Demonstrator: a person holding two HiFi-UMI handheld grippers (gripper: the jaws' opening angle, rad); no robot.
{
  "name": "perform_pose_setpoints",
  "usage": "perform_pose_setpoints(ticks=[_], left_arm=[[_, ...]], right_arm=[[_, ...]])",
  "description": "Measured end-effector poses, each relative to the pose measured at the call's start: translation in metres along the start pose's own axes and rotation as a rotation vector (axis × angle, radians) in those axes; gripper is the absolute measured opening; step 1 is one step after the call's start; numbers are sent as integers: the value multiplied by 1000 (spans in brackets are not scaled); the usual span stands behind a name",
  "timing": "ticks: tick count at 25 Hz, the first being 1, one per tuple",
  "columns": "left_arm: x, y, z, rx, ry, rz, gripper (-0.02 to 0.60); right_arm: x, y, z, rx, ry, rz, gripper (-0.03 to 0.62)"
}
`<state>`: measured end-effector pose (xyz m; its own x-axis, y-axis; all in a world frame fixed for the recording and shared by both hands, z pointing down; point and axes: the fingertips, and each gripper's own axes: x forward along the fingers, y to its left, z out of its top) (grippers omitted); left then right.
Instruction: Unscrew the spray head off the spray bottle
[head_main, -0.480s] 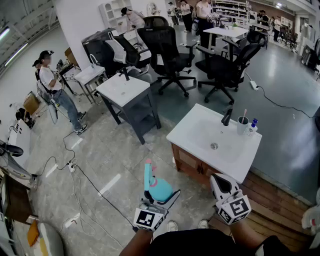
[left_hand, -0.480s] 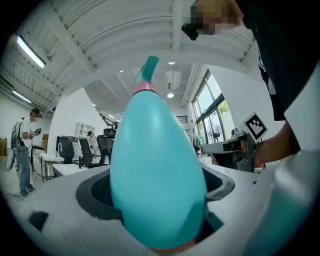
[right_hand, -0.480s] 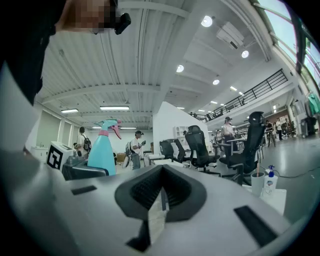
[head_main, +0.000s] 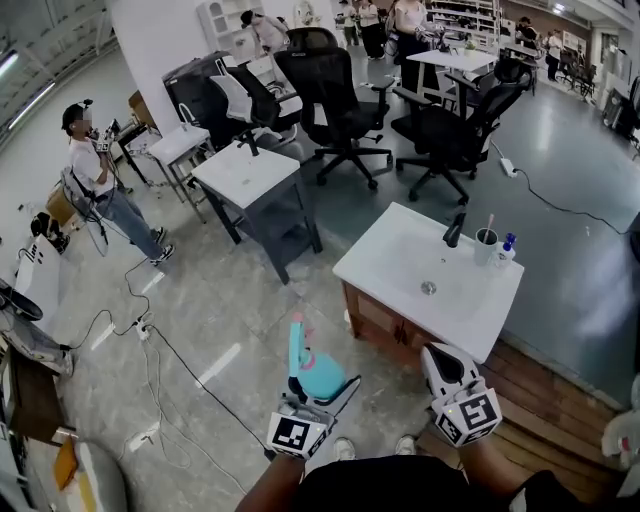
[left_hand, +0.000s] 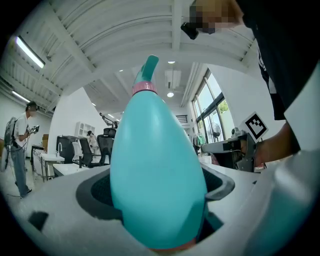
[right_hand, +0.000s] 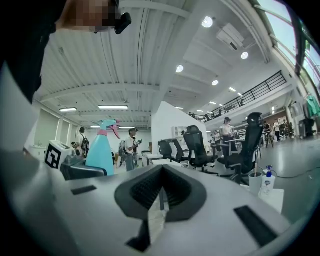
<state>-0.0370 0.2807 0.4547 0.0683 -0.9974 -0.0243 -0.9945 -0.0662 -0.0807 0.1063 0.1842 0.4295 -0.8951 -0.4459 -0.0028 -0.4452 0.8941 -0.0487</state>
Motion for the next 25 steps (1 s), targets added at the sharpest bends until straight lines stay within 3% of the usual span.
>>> perform_pose_setpoints(ticks=[12, 19, 25], left_arm=[[-12, 12, -1, 32, 1, -32, 454], [-23, 30, 2, 16, 8, -89, 454], [-28, 43, 0, 64, 1, -145, 453]], right_arm=[[10, 15, -3, 31, 1, -31, 6], [27, 39, -9, 39, 4, -66, 6], [34, 55, -20, 43, 11, -112, 6]])
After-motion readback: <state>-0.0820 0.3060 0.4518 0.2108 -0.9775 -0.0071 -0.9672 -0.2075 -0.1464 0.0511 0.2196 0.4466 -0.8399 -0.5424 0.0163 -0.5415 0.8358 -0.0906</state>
